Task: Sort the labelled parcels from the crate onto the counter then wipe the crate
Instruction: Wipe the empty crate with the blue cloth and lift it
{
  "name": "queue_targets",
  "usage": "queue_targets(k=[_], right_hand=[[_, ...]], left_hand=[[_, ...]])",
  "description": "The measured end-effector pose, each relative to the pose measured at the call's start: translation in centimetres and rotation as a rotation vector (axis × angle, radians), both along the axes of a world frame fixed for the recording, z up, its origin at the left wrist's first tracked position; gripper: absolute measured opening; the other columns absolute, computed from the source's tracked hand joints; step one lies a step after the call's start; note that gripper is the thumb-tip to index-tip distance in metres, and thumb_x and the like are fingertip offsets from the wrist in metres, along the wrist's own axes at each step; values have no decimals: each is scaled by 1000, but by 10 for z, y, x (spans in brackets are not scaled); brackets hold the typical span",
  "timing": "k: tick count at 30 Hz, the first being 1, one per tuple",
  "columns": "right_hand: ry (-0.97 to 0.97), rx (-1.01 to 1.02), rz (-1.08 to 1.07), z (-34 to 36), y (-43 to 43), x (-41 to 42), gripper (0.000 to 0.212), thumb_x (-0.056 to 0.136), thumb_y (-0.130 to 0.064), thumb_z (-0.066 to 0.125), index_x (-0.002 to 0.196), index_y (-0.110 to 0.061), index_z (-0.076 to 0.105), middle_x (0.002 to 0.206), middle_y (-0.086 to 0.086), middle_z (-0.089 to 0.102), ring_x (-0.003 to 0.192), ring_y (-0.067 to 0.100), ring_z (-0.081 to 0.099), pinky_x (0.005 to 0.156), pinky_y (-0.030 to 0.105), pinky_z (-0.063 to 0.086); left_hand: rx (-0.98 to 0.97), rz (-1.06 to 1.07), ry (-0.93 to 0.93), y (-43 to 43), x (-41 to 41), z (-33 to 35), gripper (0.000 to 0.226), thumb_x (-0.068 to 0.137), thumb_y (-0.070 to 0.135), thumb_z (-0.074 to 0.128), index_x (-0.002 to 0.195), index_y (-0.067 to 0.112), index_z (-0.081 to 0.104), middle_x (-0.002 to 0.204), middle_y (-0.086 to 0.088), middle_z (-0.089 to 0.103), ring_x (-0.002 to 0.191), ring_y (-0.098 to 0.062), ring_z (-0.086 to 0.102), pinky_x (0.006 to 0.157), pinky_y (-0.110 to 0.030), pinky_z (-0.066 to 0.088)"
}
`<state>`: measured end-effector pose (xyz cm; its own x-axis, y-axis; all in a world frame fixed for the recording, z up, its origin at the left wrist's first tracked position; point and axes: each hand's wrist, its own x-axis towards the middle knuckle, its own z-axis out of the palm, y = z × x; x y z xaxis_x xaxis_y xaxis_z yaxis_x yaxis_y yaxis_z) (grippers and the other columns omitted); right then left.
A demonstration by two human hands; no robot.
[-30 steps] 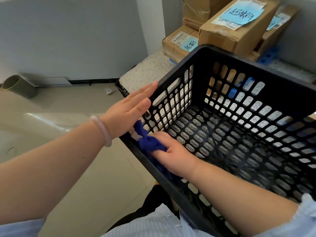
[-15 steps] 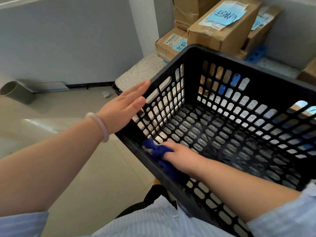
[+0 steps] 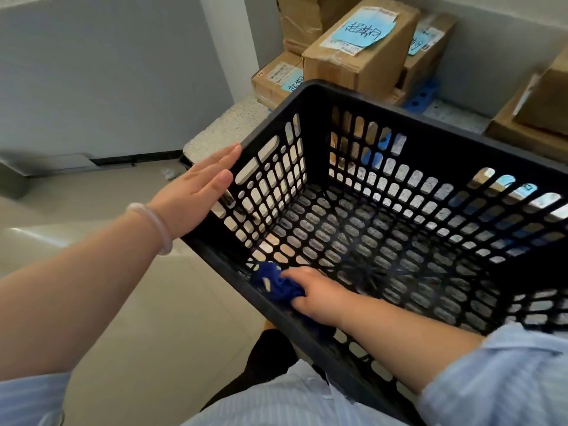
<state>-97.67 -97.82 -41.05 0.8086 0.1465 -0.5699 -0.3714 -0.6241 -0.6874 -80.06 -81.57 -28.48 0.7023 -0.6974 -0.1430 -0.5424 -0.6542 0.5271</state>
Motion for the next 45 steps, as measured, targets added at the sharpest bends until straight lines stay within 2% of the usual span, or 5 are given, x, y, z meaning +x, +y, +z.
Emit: queue_targets(k=[4,15,31,39,45], right_hand=[[152,-108,69,-12,-1,-2,55,94,-18,53,144,-37,40,135,1,43,114,22,52,102,41,44],[191,492,-110,113,-43,-46,25,90,-9,61,103,-31,61,87,-7,67,77,7,65,68,22,50],[381,-37,-50,9,-33,-37,48,94,-17,50,136,-38,43,126,3,58,110,21,58,100,43,47],[318,269,-101,121,-64,-83,30,90,-9,57,101,-37,63,78,-11,65,59,0,60,55,16,47],[205,117,-8,116,-61,-93,36,86,-18,62,93,-52,55,107,-13,64,98,11,62,92,37,53]], left_hand=[[9,-2,-15,0,0,-2,58,86,69,13,143,56,14,151,37,12,138,15,7,112,-16,4],[27,15,-21,-2,-1,0,48,103,48,22,150,49,17,152,34,13,137,11,10,112,-22,7],[24,3,-71,-2,0,-3,53,98,51,25,151,45,19,150,36,12,132,20,7,108,-12,6],[29,-15,-44,-5,-3,3,49,95,53,24,143,56,15,134,54,4,120,34,1,108,-18,8],[23,-47,-79,-2,-4,1,43,97,65,21,137,67,9,130,61,1,124,29,4,108,-25,13]])
